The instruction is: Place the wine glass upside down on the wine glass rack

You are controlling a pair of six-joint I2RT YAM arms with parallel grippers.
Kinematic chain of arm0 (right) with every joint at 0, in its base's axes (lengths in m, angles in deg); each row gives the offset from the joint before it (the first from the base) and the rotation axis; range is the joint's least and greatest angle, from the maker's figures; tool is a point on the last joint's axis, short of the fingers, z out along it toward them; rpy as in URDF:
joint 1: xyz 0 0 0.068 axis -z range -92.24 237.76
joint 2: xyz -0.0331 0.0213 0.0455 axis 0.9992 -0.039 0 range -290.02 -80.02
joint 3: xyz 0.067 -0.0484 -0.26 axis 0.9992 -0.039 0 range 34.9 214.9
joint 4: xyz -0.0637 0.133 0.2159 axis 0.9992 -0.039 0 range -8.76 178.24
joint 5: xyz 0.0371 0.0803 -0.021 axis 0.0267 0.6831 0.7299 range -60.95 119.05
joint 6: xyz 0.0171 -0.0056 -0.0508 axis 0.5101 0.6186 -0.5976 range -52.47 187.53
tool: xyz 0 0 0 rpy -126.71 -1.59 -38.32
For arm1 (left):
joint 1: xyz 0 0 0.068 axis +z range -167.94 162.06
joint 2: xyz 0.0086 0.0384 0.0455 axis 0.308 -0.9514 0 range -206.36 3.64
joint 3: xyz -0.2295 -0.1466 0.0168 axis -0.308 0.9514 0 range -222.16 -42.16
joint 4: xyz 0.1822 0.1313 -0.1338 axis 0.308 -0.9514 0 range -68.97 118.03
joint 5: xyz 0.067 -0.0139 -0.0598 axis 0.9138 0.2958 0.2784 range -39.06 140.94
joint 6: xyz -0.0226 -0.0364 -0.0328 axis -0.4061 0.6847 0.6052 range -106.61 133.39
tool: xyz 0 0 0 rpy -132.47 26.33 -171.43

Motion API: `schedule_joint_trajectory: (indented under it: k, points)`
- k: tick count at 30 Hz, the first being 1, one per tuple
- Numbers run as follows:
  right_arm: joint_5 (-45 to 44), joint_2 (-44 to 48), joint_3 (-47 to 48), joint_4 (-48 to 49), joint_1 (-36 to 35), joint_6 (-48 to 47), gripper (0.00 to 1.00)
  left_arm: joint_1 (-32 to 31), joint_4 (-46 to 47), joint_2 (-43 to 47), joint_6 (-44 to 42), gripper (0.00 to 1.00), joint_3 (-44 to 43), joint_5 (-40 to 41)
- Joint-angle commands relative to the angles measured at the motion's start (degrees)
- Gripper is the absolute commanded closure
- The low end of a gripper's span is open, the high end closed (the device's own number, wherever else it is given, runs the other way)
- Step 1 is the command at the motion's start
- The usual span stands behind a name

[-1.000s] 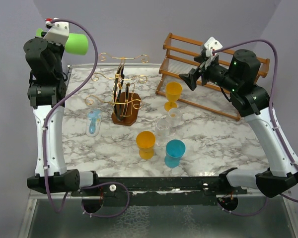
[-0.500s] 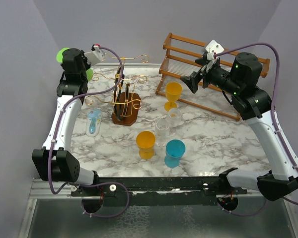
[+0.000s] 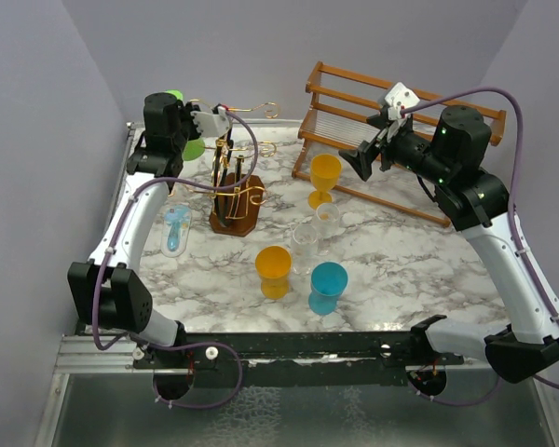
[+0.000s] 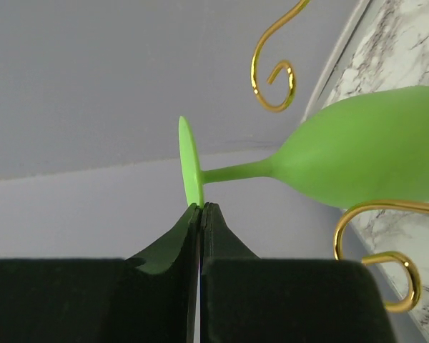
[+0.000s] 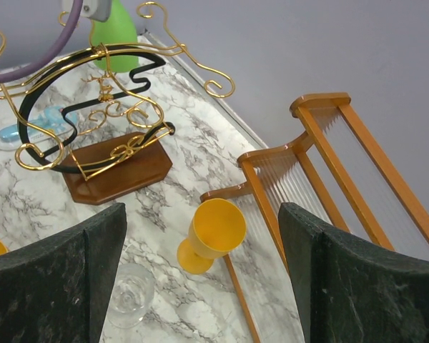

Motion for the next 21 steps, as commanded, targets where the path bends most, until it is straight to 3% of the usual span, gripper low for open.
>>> schedule_joint_trajectory:
  k: [1, 21]
  points:
    - [-0.4, 0.9, -0.3, 1.6, -0.1, -0.8, 0.13, -0.8, -3.0, -2.1, -3.5, 1.00, -4.0, -5.6]
    - [0.9, -0.4, -0.3, 1.7, -0.1, -0.8, 0.13, -3.3, -6.4, -7.6, -7.5, 1.00, -9.8, -11.1]
